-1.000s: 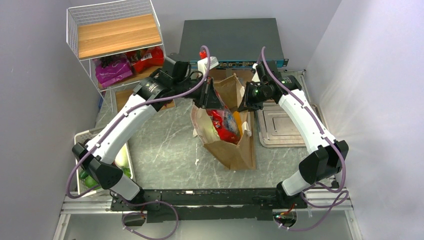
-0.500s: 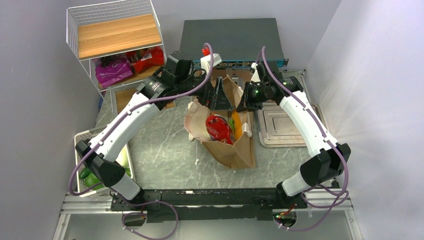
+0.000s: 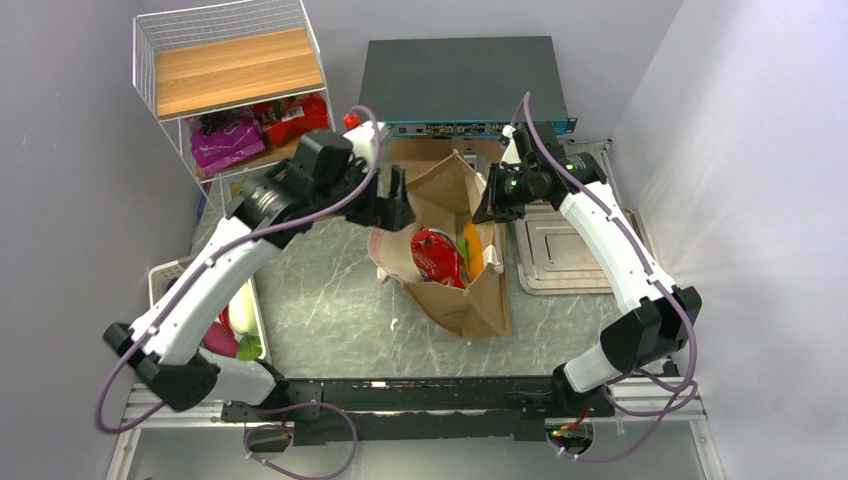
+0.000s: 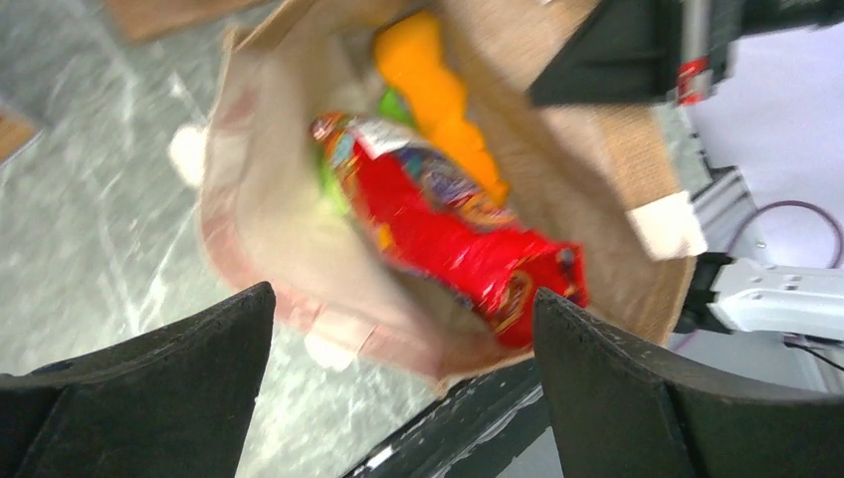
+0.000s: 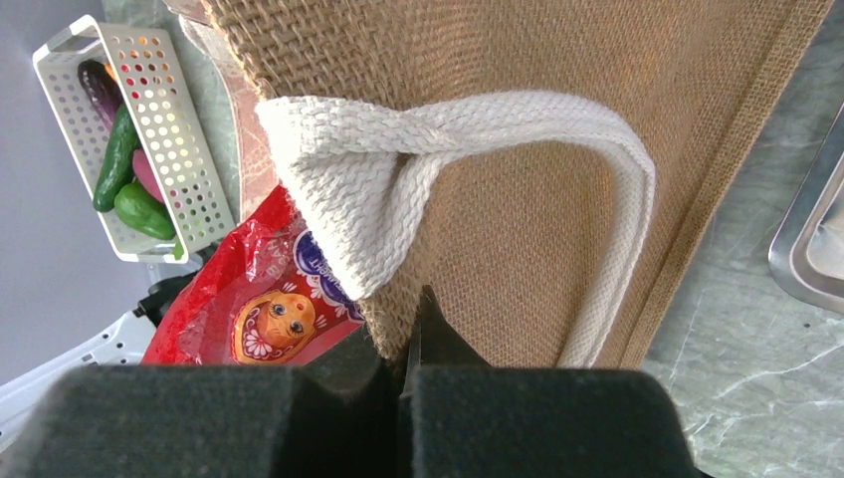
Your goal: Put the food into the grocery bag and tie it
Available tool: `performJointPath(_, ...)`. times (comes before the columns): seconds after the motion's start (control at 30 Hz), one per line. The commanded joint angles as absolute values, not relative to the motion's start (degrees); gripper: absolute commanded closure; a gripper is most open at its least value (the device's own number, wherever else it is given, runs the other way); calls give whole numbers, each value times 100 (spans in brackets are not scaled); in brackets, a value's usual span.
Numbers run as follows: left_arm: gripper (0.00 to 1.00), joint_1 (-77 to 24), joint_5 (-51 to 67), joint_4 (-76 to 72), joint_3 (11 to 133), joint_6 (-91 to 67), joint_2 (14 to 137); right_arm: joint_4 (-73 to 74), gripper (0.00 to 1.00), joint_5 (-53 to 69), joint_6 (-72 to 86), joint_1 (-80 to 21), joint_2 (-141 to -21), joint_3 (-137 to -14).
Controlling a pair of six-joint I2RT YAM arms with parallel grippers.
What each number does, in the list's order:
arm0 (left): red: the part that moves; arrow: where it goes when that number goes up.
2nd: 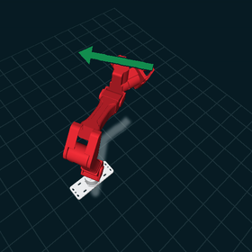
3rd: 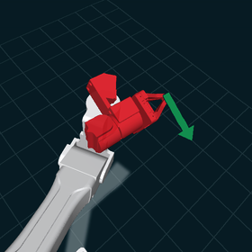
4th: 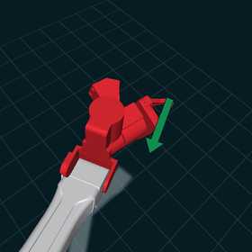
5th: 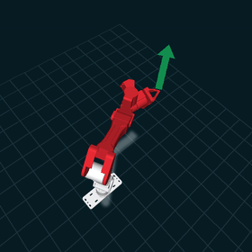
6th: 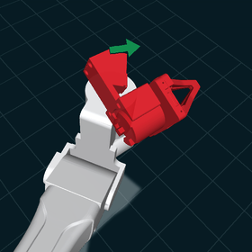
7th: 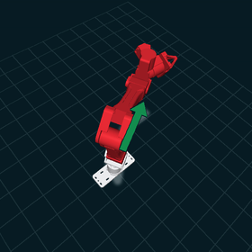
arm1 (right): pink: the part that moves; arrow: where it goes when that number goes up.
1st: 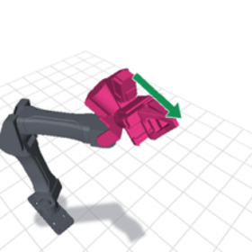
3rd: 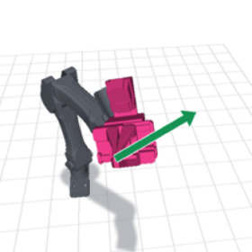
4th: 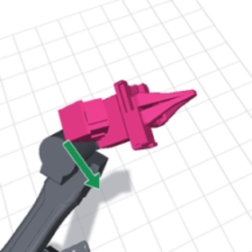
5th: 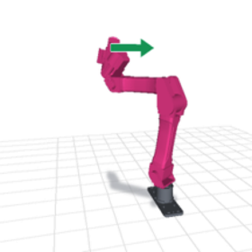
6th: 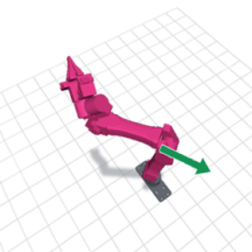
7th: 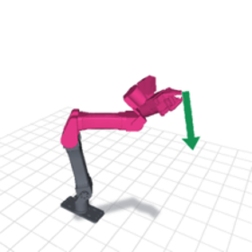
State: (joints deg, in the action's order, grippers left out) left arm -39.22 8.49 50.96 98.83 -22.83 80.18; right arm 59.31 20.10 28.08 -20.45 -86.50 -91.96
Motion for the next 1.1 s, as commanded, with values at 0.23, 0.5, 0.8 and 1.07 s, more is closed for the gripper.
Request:
performJointPath(0.23,1,-3468,233,4895,7635,-3507,6930,5226,100,2406,2832,-2022,-8428,-9301)
performJointPath(0.5,11,-3283,754,3683,6785,-4381,7265,5240,100,2401,2856,-2024,-8375,-9297)
performJointPath(0.8,18,-3283,443,4395,7011,-4768,7712,5248,100,2337,2847,-2020,-8228,-9158)
performJointPath(1.07,33,-3261,932,3184,6077,-5111,7580,5221,100,2371,2856,-2018,-8260,-9185)
